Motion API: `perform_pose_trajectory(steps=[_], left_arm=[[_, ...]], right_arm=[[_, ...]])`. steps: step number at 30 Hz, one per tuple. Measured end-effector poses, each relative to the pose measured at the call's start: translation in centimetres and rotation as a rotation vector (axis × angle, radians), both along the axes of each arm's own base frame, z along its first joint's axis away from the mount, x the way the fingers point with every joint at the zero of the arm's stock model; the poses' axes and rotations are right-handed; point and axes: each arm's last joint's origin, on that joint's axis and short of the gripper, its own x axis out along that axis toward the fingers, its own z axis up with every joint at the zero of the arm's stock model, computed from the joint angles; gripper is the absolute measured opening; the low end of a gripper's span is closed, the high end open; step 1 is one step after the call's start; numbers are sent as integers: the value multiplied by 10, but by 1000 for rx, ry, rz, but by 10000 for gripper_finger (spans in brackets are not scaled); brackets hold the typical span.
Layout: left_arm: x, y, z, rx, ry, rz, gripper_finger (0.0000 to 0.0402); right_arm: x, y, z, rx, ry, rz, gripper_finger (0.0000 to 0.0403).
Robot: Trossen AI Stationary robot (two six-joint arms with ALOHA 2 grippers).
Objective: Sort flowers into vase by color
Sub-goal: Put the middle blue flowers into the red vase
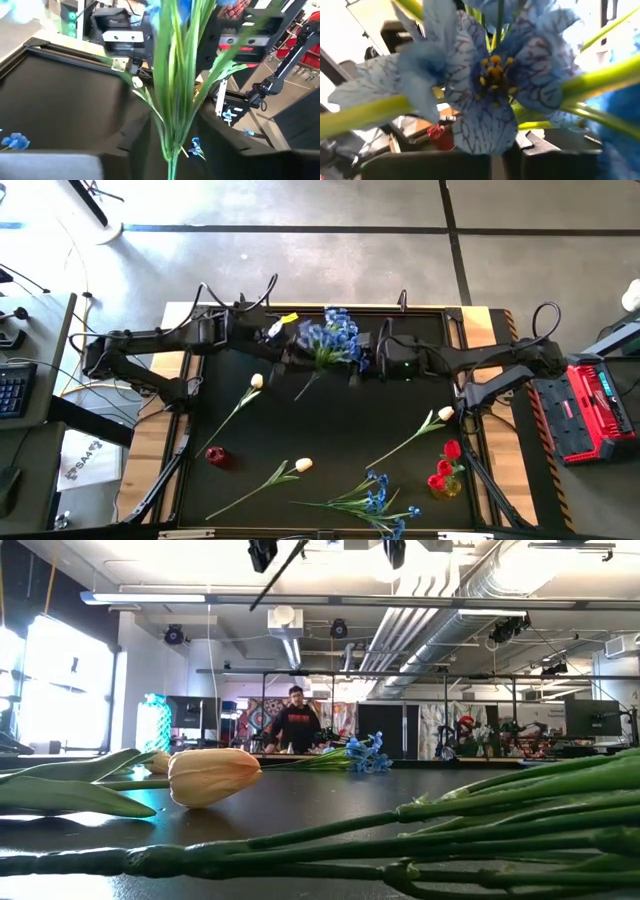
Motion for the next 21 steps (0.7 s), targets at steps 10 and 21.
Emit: perform_pose_trajectory(steps=[10,21], left_arm=[[16,-8,-12,-5,17,-24,188],[16,-7,-11,9,11,-12,10]], right_arm=[[0,-5,-1,-14,15,76,1],[-1,-4,-4,-26,48,100,17]])
